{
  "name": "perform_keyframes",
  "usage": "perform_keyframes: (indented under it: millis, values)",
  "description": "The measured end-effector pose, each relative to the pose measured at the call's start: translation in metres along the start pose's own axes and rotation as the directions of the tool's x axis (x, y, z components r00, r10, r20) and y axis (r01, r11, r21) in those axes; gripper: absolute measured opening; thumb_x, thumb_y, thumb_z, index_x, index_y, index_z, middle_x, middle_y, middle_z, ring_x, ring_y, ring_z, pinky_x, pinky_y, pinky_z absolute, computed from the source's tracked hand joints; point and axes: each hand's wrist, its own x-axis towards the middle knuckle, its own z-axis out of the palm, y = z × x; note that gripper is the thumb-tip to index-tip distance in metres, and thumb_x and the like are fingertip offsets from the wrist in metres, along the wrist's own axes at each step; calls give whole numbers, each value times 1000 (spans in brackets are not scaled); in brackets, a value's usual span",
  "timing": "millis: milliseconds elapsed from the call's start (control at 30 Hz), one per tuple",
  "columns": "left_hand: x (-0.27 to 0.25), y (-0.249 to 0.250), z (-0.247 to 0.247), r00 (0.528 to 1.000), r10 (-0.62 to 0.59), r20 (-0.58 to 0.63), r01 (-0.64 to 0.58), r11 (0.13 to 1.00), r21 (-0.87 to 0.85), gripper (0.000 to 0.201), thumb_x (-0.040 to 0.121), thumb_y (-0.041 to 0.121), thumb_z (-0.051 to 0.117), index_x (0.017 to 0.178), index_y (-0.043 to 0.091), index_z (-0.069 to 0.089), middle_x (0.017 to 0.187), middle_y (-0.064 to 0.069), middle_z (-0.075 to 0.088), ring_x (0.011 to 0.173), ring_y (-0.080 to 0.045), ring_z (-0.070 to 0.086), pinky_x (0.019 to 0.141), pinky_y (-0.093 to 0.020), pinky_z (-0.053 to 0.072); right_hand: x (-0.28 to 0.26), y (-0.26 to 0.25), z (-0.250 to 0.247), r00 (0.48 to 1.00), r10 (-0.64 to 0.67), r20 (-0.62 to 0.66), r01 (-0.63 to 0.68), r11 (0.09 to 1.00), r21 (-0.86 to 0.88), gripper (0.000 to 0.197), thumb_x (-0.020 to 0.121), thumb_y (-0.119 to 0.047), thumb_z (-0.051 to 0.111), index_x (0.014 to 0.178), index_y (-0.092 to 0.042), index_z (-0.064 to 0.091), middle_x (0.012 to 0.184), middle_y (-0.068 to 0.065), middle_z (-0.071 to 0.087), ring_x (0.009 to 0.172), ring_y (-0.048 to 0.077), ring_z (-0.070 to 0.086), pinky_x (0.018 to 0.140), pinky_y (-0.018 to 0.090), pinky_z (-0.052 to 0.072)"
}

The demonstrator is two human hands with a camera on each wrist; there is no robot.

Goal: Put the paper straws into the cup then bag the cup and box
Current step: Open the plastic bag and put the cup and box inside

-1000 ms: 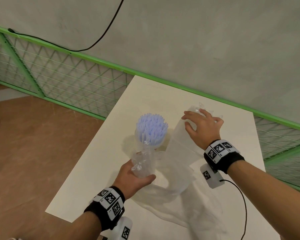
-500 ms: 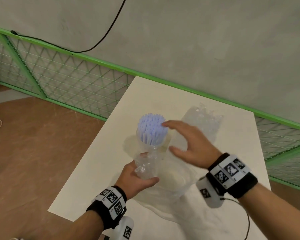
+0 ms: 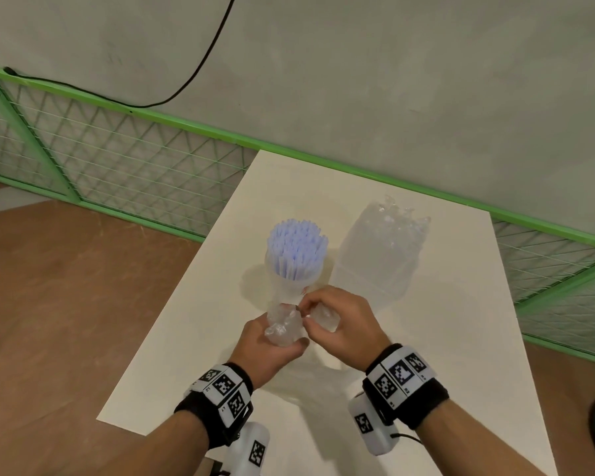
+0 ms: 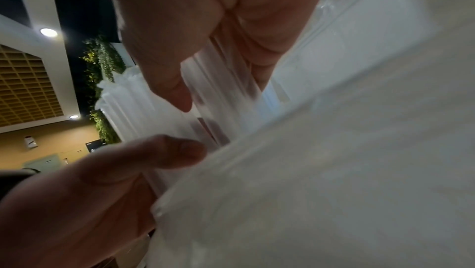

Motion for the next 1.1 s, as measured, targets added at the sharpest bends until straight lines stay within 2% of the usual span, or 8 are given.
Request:
perform_keyframes:
  millis: [100, 267, 433, 567, 667, 767, 933, 1100]
  values:
    - [-1, 1, 1, 1000, -6, 5, 6, 1000, -16, 24, 78, 9, 79, 96, 22, 71, 76, 6, 71, 67, -7, 63, 63, -17, 47, -3, 0, 8, 998, 4, -56, -5, 1000, -17, 19, 75, -1, 70, 86, -16, 66, 84, -6, 66, 84, 12, 64, 76, 28, 51]
    - [-1, 3, -2, 999, -21, -34, 21, 1000, -17, 25, 74, 14, 80, 94, 25, 72, 77, 4, 72, 68, -8, 65, 63, -17, 49, -7, -2, 10, 996, 59, -72, -59, 998, -1, 16, 87, -4, 65, 97, -16, 66, 89, -6, 68, 83, 10, 65, 77, 28, 52]
    - [0, 3, -5, 999, -1, -40, 0, 1000, -29, 22, 73, 21, 82, 92, 20, 71, 85, -4, 75, 78, -18, 69, 70, -25, 52, -19, -7, 11, 997, 36, -74, -39, 999, -35, 15, 91, -16, 67, 106, -18, 66, 94, -10, 67, 88, 1, 61, 82, 15, 45]
    - [-3, 10, -3, 1000, -2, 0, 2, 998, -56, 19, 77, 16, 84, 90, 18, 71, 80, 4, 75, 71, -5, 66, 65, -15, 50, -25, -11, 16, 990, 87, -107, -87, 996, -3, 26, 90, -21, 69, 115, -23, 63, 84, -13, 59, 83, 2, 58, 81, 11, 42]
    - [-3, 12, -3, 1000, 0, 22, 2, 997, -80, 24, 74, 15, 86, 92, 19, 71, 83, 4, 75, 75, -5, 67, 69, -17, 51, -27, -10, 18, 986, 83, -144, -91, 995, -47, 19, 89, -21, 70, 107, -22, 66, 83, -17, 53, 81, 0, 55, 79, 9, 39]
    - [-2, 13, -4, 1000, -4, 29, 6, 997, -75, 26, 71, 14, 88, 89, 18, 70, 78, 6, 72, 72, -5, 65, 68, -15, 49, -27, -9, 18, 977, 104, -184, -114, 993, -42, 12, 87, -19, 72, 97, -18, 65, 91, -14, 57, 85, 0, 55, 79, 9, 39]
    - [2, 12, -5, 999, -2, 45, 4, 998, -57, 28, 71, 11, 87, 94, 18, 71, 87, 0, 75, 78, -8, 68, 70, -17, 51, -29, -12, 18, 970, 200, -135, -196, 980, 36, 13, 90, -19, 65, 102, -15, 62, 93, -13, 66, 88, 4, 61, 77, 12, 45]
    - [3, 12, -1, 998, 19, 53, -17, 999, -38, 18, 79, 5, 79, 92, 14, 71, 79, 2, 73, 71, -6, 65, 65, -16, 50, -26, -8, 24, 963, 178, -201, -192, 980, -51, 15, 89, -6, 63, 102, -13, 61, 95, -8, 60, 89, -7, 54, 80, 6, 38]
